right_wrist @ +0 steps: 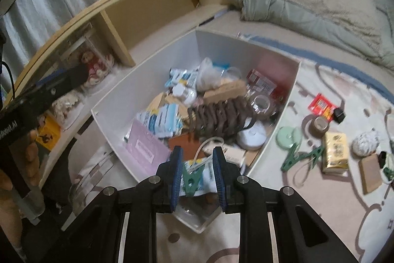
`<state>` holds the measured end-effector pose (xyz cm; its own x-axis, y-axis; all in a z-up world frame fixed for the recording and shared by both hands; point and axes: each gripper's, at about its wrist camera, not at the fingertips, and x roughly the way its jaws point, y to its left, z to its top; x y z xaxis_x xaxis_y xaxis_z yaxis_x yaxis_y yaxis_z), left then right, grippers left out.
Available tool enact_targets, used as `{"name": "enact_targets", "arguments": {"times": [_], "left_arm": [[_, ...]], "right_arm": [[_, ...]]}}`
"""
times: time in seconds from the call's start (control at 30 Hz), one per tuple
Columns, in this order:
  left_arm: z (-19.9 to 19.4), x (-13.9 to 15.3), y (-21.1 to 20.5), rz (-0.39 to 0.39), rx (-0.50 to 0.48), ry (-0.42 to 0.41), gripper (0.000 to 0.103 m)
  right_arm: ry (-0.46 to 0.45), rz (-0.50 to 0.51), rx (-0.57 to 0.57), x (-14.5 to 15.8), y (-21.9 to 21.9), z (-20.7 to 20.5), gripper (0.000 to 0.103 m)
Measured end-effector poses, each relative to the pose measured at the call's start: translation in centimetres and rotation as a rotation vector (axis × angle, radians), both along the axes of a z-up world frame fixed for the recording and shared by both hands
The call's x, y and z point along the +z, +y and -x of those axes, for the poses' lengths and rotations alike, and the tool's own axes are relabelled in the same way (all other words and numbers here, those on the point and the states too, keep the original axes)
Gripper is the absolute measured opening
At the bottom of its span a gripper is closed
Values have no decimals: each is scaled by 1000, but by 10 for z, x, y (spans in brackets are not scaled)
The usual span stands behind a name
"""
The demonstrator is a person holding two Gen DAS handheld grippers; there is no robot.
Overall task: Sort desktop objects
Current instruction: 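Open the right tool to drop the green clothespin into the box, then move both tools away from the storage box toward the blanket items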
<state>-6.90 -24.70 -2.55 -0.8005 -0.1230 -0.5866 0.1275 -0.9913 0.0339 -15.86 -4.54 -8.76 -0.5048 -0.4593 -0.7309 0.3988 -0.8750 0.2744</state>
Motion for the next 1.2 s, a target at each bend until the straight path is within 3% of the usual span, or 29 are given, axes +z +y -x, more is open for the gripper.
{"name": "enact_targets", "arguments": {"times": [0.2,0.27,0.3,0.33,0.4,0.5,0.6,1.2], "left_arm": [[-1,2,2,-1,1,2,99],[-2,2,2,-10,4,1,99],[-3,2,2,-14,6,1,100],[-4,2,2,-19,9,2,102],[-5,3,2,-27,13,6,103],[-7,4,4,-30,16,11,103],[-7,5,6,-28,13,13,103],[0,8,24,5,19,14,103]], "right_arm": [[69,-20,-44,10,10,-1,26],[70,-30,-47,11,14,-1,48],[78,-36,-56,12,15,-2,71],[97,-48,-70,13,16,-4,80],[136,-78,-80,17,17,-8,82],[176,-103,-117,21,22,-11,103],[229,-122,-149,24,27,-13,103],[272,-117,-226,40,57,-15,103]]}}
